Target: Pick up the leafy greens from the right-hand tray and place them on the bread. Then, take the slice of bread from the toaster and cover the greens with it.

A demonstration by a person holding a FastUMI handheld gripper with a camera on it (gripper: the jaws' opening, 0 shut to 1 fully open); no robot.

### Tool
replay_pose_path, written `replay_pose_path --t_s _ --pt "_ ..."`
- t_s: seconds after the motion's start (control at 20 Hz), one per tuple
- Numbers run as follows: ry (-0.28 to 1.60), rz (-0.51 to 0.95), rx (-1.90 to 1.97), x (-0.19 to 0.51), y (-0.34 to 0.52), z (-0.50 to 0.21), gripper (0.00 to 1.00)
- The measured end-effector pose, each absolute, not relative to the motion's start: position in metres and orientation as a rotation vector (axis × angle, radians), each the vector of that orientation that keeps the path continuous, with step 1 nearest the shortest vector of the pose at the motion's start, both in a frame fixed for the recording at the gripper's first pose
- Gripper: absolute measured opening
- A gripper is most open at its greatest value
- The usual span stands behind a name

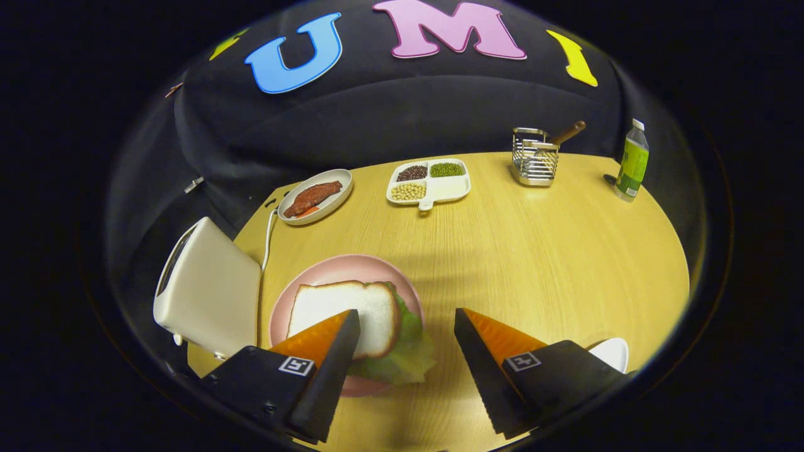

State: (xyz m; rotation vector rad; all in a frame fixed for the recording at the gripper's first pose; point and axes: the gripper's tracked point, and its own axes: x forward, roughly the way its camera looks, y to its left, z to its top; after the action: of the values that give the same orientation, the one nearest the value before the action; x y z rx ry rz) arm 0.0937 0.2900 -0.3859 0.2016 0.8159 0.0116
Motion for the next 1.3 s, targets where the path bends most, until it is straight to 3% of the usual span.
replay_pose_path --t_s 0.2,0.55,0.8,1.3 --pt "0.734 0.069 0.085 0.092 0.286 -0.348 1.0" --pt "0.535 0.158 -0.031 0.078 0.289 -0.237 0.99" --pt "0.392 0.137 -0.102 0.06 0.259 -0.158 0.98" --pt "0.319 0.09 -0.101 0.009 0.211 -0.118 0.98"
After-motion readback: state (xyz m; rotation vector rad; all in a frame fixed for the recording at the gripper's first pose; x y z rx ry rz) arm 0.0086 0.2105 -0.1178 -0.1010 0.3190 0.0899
